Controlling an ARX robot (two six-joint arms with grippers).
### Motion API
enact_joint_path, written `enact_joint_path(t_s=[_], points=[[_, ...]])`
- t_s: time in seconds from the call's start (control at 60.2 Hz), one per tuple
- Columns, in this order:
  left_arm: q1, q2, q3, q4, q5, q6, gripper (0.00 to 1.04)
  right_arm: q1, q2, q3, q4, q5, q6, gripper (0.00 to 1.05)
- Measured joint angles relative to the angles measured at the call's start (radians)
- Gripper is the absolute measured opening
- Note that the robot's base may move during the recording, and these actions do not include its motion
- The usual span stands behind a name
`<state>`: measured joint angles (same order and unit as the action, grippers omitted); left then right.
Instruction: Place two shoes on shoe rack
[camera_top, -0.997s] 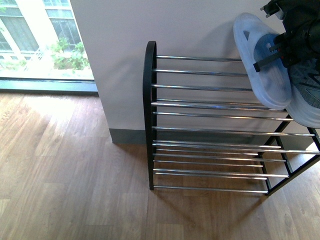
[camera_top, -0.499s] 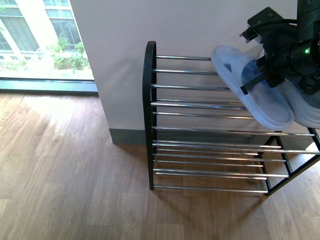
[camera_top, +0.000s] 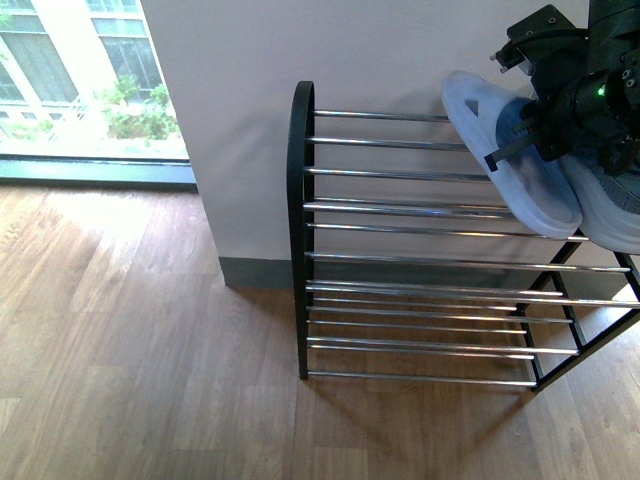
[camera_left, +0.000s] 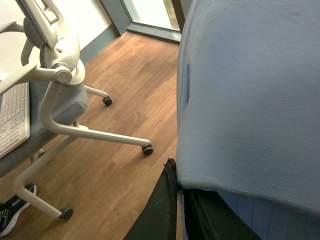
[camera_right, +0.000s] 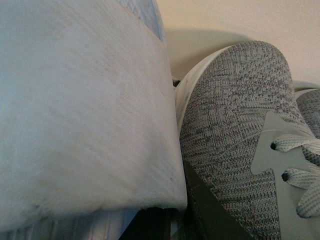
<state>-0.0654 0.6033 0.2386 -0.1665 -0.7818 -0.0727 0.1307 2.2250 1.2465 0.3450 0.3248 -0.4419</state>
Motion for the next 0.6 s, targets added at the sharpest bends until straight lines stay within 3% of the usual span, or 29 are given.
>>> enact_joint_path(t_s=[0.133,0.432,0.598], points=[[0.0,0.0,0.0,0.0,0.0,0.0,0.01,0.0,-0.005,0.009,-0.035,-0.033,0.052,0.04],[0.0,0.0,0.0,0.0,0.0,0.0,0.01,-0.019,-0.09,-0.028,-0.059,-0.072,0.098,0.49],[0.0,0.0,0.0,0.0,0.0,0.0,0.01,-0.058,-0.222,-0.073,-0.131,-0.153,0.109,0.76]])
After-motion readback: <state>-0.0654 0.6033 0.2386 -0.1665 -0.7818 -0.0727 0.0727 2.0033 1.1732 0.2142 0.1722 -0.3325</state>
